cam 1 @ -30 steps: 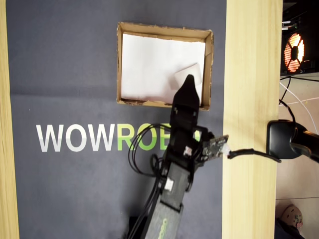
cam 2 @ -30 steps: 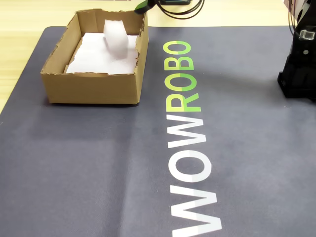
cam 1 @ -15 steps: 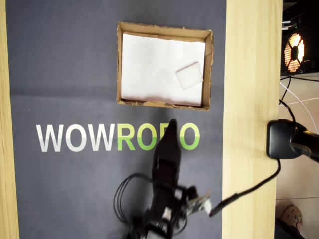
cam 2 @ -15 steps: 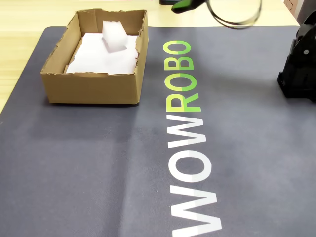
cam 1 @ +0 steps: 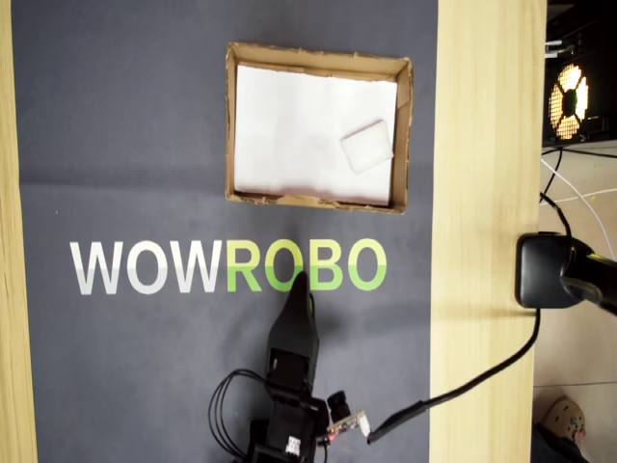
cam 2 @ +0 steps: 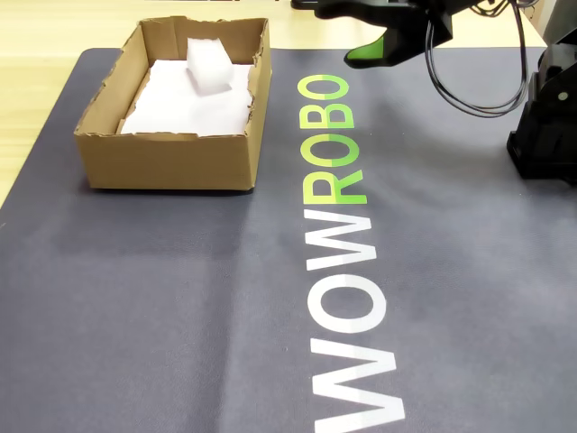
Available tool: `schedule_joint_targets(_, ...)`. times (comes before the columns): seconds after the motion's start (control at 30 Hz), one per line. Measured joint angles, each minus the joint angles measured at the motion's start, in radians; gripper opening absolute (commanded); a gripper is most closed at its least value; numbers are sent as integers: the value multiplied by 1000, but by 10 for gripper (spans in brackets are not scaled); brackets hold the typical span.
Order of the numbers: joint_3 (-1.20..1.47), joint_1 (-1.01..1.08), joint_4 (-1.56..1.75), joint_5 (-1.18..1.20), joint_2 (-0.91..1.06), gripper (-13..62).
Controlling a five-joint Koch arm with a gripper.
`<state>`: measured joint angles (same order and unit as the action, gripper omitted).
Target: Put the block into the box.
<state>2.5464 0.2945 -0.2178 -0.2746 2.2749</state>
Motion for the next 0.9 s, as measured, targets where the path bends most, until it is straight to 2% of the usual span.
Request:
schedule_joint_targets(0.1,37,-18,32,32,0,336)
schedule_joint_targets(0.17,163,-34,147,38,0,335)
schedule_joint_targets(0.2,337,-61,344,40,0,335)
schedule_joint_targets(0.23,364,-69,382,38,0,335)
schedule_joint_targets(0.3,503,-160,670,43,0,335)
schedule_joint_targets(0.47,517,-219,813,43,0,335)
schedule_joint_targets(0.9,528,-222,821,44,0,335)
